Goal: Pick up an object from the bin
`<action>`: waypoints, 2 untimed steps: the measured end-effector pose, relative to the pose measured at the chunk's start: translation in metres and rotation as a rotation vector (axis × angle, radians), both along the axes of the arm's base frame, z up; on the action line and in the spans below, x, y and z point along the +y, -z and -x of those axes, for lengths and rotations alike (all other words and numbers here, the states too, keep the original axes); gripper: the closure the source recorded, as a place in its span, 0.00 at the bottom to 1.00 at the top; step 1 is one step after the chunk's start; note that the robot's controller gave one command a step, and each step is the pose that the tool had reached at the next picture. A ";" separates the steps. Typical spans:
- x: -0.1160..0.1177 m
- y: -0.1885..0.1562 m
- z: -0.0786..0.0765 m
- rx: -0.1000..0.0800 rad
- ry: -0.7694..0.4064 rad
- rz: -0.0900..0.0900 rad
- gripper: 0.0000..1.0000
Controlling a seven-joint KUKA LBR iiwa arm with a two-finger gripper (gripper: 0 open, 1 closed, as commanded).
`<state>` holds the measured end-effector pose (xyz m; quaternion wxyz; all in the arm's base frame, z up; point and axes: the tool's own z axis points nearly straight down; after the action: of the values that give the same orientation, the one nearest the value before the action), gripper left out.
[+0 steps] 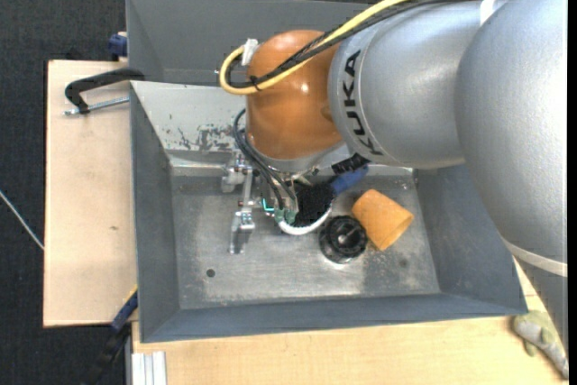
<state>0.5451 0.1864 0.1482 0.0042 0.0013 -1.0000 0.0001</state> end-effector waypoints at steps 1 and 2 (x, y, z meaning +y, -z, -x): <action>-0.064 0.068 -0.047 -0.012 -0.138 -0.003 0.00; -0.153 0.070 -0.024 -0.005 -0.208 0.000 0.00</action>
Offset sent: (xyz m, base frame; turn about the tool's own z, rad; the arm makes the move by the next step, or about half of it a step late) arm 0.0497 -0.0725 -0.0782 -0.1375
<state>0.5687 0.0330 0.0786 0.0016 0.1052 -0.9945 0.0007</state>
